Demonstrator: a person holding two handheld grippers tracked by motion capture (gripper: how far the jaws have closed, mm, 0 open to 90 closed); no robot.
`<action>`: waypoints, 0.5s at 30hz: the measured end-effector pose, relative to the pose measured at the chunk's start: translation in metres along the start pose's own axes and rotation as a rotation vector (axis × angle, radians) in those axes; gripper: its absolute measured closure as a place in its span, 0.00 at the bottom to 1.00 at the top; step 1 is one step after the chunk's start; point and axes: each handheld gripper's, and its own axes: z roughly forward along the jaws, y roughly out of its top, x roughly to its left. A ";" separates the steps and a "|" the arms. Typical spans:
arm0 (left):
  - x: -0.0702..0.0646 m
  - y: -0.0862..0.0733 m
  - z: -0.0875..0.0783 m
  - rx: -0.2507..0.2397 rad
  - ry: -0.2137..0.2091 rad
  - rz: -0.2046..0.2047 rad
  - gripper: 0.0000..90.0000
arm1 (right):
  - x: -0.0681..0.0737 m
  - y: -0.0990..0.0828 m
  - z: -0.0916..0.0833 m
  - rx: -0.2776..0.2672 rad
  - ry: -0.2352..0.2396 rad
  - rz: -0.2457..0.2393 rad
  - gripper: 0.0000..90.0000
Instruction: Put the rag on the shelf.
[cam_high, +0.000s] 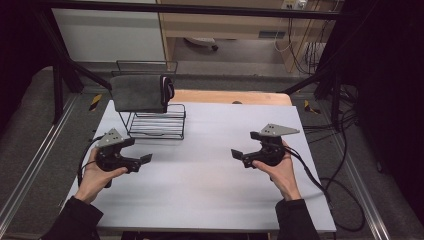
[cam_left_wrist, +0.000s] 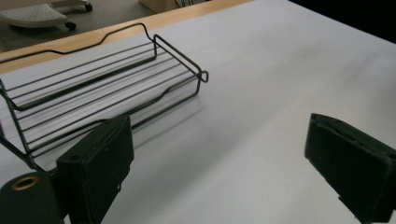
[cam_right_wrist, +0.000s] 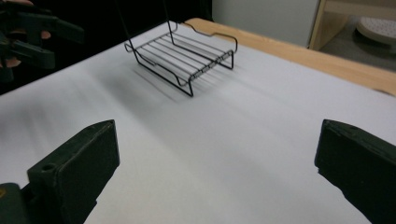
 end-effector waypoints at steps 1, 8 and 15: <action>-0.001 -0.003 0.002 0.007 0.001 0.006 0.09 | -0.001 -0.005 -0.001 0.007 -0.001 0.006 0.01; -0.005 -0.020 0.009 0.025 -0.008 0.004 0.09 | -0.012 -0.035 -0.006 0.038 -0.002 0.023 0.01; -0.006 -0.037 0.012 0.045 -0.012 -0.004 0.10 | -0.021 -0.062 -0.011 0.069 -0.009 0.041 0.01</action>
